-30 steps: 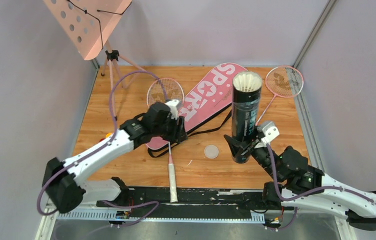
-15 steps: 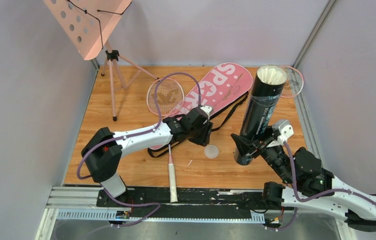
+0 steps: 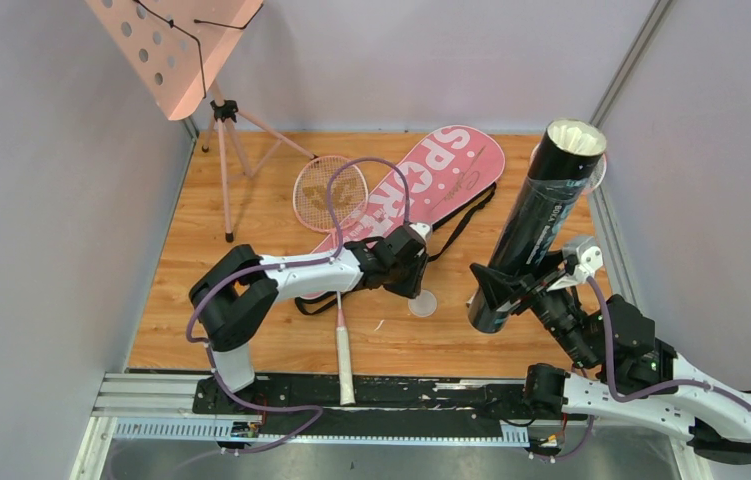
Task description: Pack up the badminton gear
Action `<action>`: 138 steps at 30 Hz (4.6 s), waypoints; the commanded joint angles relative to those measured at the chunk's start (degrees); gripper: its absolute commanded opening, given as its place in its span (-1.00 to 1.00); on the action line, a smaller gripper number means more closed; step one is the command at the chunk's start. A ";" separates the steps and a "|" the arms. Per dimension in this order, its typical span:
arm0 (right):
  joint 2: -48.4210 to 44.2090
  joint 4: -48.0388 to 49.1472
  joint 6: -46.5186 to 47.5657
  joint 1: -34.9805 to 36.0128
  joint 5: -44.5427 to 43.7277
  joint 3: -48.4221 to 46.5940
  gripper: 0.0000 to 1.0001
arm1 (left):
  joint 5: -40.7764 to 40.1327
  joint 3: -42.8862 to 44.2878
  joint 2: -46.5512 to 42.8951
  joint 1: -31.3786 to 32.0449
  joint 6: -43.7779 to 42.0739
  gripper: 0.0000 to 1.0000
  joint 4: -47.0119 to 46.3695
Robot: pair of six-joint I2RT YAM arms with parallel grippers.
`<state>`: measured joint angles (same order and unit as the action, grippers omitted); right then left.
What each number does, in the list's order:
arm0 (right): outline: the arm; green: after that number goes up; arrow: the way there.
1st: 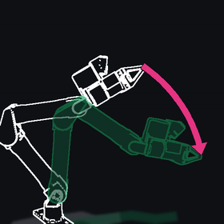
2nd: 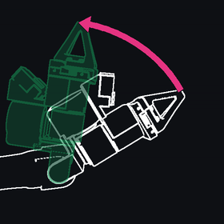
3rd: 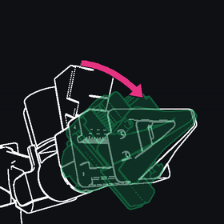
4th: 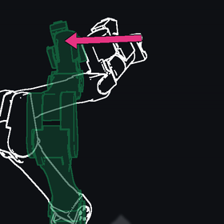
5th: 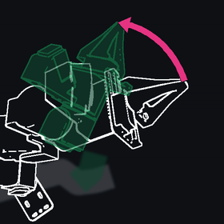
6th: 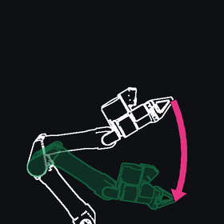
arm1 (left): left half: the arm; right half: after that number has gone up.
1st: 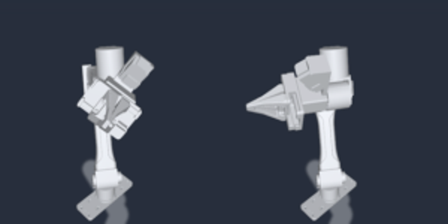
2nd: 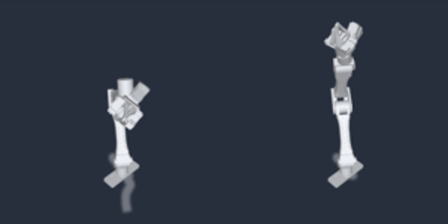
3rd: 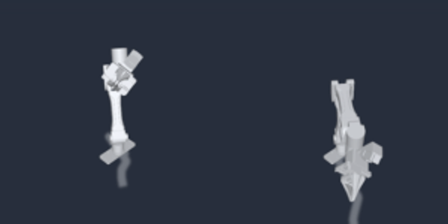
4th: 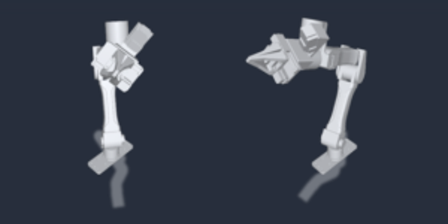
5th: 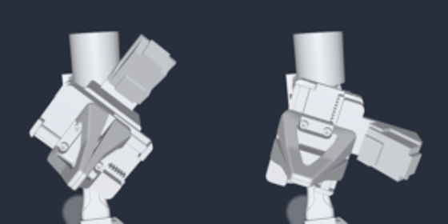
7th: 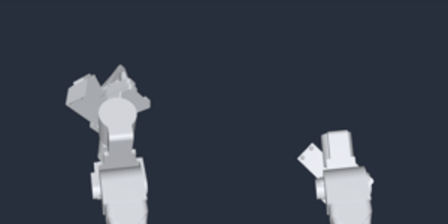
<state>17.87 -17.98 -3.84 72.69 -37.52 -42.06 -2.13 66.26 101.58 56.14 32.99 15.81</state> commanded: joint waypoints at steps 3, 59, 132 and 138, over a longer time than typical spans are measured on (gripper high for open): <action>-1.68 0.96 -1.35 0.26 -1.07 -2.21 -0.71 | -0.96 0.11 4.03 0.92 1.44 -0.22 -1.84; 16.97 11.63 27.74 0.62 18.31 11.61 -0.53 | 4.19 4.70 -71.54 -7.98 3.59 -1.00 25.06; 30.91 22.03 34.92 6.86 4.56 12.88 -0.53 | 8.42 -8.21 -75.07 -7.98 1.43 -1.00 26.52; 30.76 22.02 34.72 6.81 5.10 13.06 -0.53 | 4.59 -7.14 -74.36 -8.02 0.13 -1.00 29.37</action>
<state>49.15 -0.25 31.83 79.33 -32.34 -25.89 6.33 58.35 25.78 48.29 35.38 43.09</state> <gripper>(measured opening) 0.670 0.006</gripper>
